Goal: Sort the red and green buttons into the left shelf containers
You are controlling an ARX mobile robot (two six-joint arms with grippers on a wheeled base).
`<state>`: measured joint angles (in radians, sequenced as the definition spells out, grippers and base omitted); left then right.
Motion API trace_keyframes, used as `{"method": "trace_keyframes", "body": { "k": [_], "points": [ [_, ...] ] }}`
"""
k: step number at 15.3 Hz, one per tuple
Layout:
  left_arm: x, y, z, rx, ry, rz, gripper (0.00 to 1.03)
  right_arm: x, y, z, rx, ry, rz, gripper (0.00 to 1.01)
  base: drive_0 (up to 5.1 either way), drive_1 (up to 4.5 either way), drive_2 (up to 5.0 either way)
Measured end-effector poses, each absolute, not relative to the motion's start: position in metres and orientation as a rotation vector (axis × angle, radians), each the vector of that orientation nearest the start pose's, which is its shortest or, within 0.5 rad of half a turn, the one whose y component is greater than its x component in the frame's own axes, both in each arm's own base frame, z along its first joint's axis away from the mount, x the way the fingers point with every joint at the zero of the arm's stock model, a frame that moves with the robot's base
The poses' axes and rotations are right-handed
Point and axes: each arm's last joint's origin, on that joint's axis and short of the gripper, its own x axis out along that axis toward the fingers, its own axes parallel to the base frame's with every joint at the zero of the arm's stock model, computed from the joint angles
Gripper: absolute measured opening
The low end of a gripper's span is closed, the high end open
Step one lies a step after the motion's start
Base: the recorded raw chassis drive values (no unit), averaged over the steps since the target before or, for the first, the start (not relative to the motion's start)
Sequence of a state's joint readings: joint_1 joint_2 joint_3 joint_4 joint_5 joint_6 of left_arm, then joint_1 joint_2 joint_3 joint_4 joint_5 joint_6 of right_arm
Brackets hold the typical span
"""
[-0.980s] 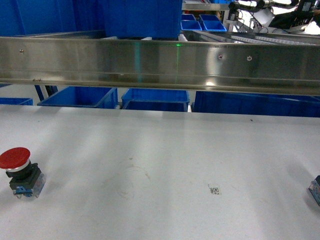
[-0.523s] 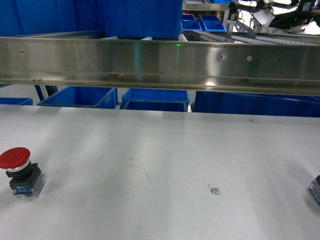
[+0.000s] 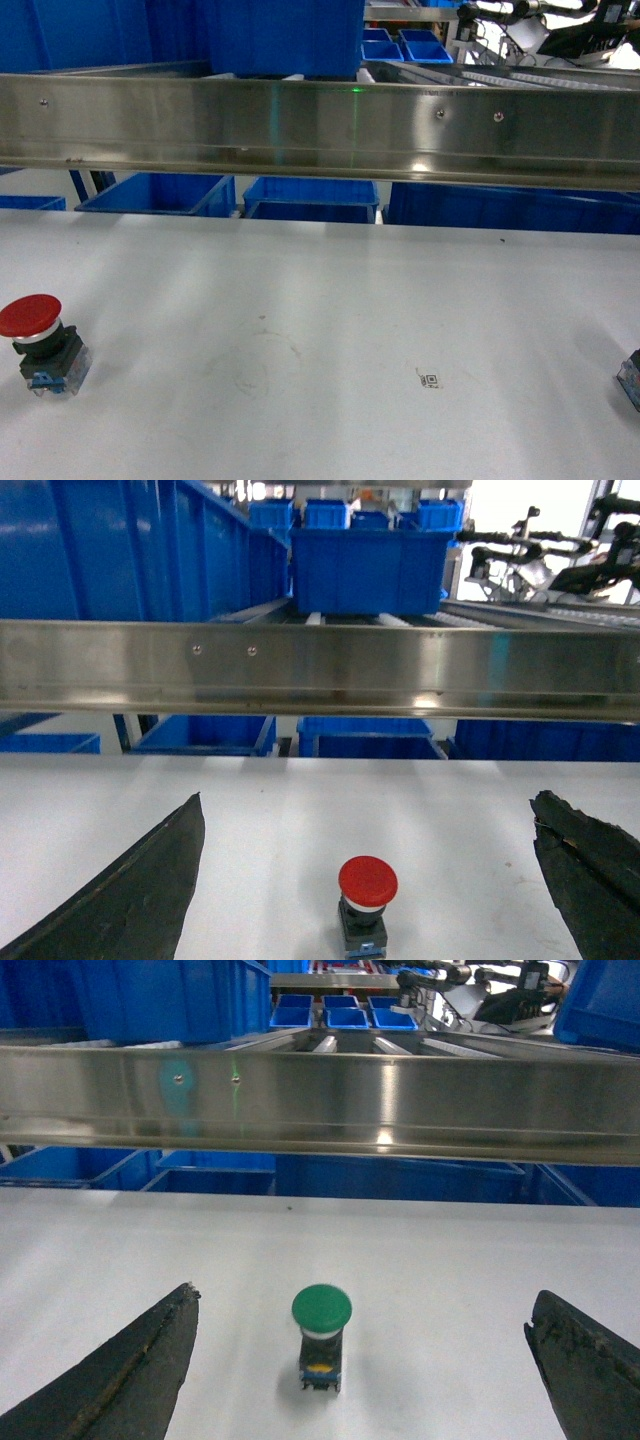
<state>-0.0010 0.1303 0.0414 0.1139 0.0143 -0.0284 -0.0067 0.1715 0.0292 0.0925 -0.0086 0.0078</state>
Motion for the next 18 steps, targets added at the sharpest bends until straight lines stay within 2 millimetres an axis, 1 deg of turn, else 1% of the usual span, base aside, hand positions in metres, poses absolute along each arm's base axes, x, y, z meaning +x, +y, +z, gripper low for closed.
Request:
{"method": "trace_keyframes", "body": {
  "k": [1, 2, 3, 4, 5, 6, 7, 8, 10, 11, 12, 13, 14, 15, 16, 17, 18],
  "points": [
    [0.118, 0.003, 0.187, -0.070, 0.037, -0.029, 0.98, 0.121, -0.001, 0.181, 0.007, 0.053, -0.025, 0.98, 0.0, 0.00, 0.0],
    [0.137, 0.002, 0.193, -0.118, 0.112, -0.095, 0.98, 0.140, 0.001, 0.197, -0.004, 0.039, -0.015, 0.98, 0.0, 0.00, 0.0],
    [0.160, 0.001, 0.200, -0.151, 0.194, -0.153, 0.98, 0.166, 0.004, 0.211, -0.011, 0.034, -0.009, 0.98, 0.0, 0.00, 0.0],
    [0.184, 0.001, 0.204, -0.188, 0.285, -0.181, 0.98, 0.193, 0.006, 0.220, -0.007, 0.065, -0.005, 0.98, 0.0, 0.00, 0.0],
    [0.216, 0.002, 0.209, -0.229, 0.378, -0.208, 0.98, 0.229, 0.008, 0.225, -0.004, 0.098, -0.014, 0.98, 0.0, 0.00, 0.0],
    [0.238, 0.003, 0.208, -0.249, 0.424, -0.199, 0.98, 0.251, 0.008, 0.220, -0.007, 0.146, -0.020, 0.98, 0.0, 0.00, 0.0],
    [0.245, 0.003, 0.199, -0.265, 0.475, -0.191, 0.98, 0.255, 0.009, 0.207, -0.010, 0.210, -0.019, 0.98, 0.0, 0.00, 0.0],
    [0.242, 0.003, 0.192, -0.278, 0.503, -0.186, 0.98, 0.254, 0.008, 0.202, -0.011, 0.230, -0.023, 0.98, 0.0, 0.00, 0.0],
    [0.242, 0.003, 0.195, -0.278, 0.485, -0.186, 0.98, 0.252, 0.008, 0.207, -0.009, 0.203, -0.021, 0.98, 0.0, 0.00, 0.0],
    [0.242, 0.003, 0.195, -0.279, 0.486, -0.186, 0.98, 0.250, 0.009, 0.198, 0.003, 0.238, -0.007, 0.98, 0.0, 0.00, 0.0],
    [0.242, 0.003, 0.195, -0.280, 0.486, -0.186, 0.98, 0.243, 0.011, 0.176, -0.015, 0.272, -0.019, 0.98, 0.0, 0.00, 0.0],
    [0.242, 0.003, 0.195, -0.280, 0.487, -0.186, 0.98, 0.237, 0.010, 0.149, -0.048, 0.356, -0.038, 0.98, 0.0, 0.00, 0.0],
    [0.242, 0.003, 0.195, -0.280, 0.485, -0.186, 0.98, 0.238, 0.009, 0.131, -0.071, 0.413, -0.054, 0.98, 0.0, 0.00, 0.0],
    [0.242, 0.003, 0.195, -0.280, 0.487, -0.186, 0.98, 0.242, 0.007, 0.127, -0.076, 0.410, -0.072, 0.98, 0.0, 0.00, 0.0],
    [0.242, 0.003, 0.195, -0.280, 0.486, -0.186, 0.98, 0.249, 0.006, 0.128, -0.077, 0.387, -0.092, 0.98, 0.0, 0.00, 0.0],
    [0.242, 0.003, 0.195, -0.280, 0.486, -0.186, 0.98, 0.259, 0.006, 0.127, -0.074, 0.385, -0.102, 0.98, 0.0, 0.00, 0.0],
    [0.242, 0.003, 0.195, -0.280, 0.486, -0.186, 0.98, 0.265, 0.006, 0.120, -0.067, 0.416, -0.102, 0.98, 0.0, 0.00, 0.0]
  ]
}}
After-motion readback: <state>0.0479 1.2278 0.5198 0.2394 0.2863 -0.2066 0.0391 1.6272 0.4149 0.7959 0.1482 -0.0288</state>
